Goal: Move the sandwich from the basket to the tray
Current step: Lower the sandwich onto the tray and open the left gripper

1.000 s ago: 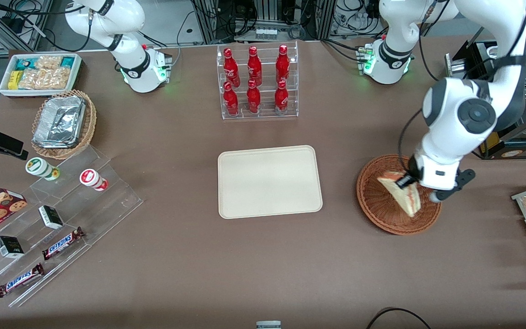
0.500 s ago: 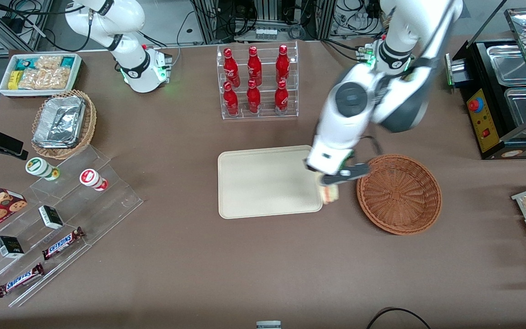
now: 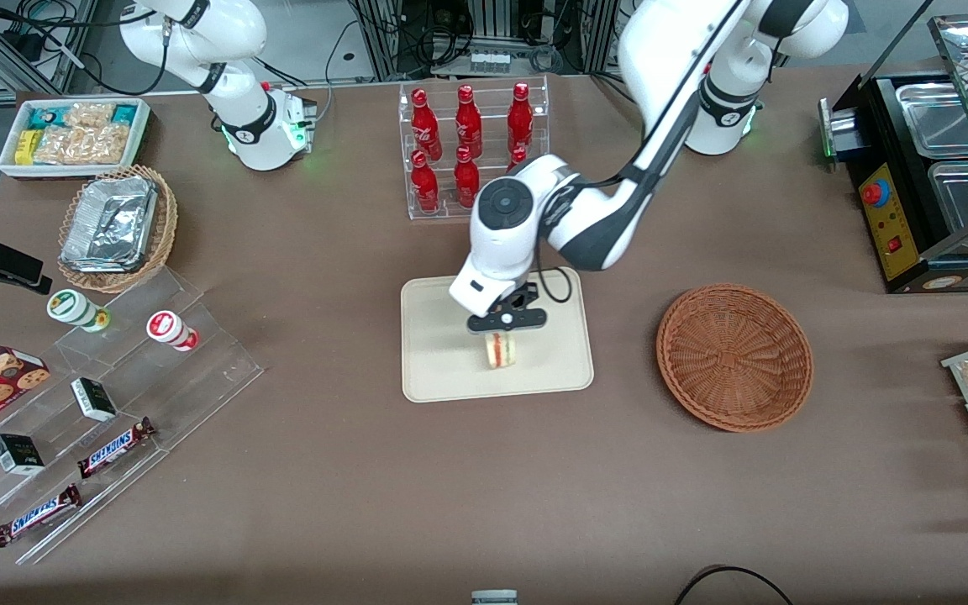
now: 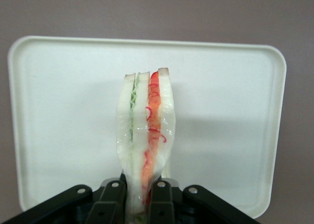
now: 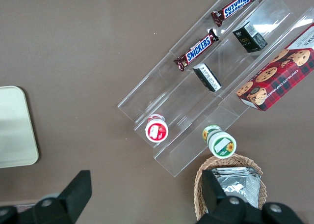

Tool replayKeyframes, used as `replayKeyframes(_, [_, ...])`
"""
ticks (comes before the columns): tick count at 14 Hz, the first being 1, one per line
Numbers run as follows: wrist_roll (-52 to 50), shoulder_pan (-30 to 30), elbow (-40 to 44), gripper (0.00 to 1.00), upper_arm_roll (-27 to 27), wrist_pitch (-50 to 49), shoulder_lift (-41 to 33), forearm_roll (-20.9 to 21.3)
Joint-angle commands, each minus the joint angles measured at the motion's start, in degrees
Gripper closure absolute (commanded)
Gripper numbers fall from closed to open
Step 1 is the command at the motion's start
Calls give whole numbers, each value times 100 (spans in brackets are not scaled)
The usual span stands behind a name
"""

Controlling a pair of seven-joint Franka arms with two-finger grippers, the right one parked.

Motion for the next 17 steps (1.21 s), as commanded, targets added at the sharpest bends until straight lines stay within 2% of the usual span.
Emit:
replayKeyframes(1, [-136, -187, 270, 100, 89, 98, 309, 331])
replayKeyframes(6, [-435, -336, 244, 100, 97, 248, 573, 614])
replayKeyframes(7, [-470, -336, 243, 57, 97, 257, 573, 614])
replayKeyframes(8, [-453, -336, 243, 4, 97, 257, 573, 622])
replayKeyframes(9, [-462, -328, 252, 0, 97, 248, 556, 623])
replayKeyframes(11, [-488, -310, 270, 0, 97, 170, 433, 596])
replayKeyframes(15, [-506, -188, 305, 0, 132, -813, -461, 508])
replayKeyframes(17, [-514, 93, 305, 0, 124, -1384, -997, 491])
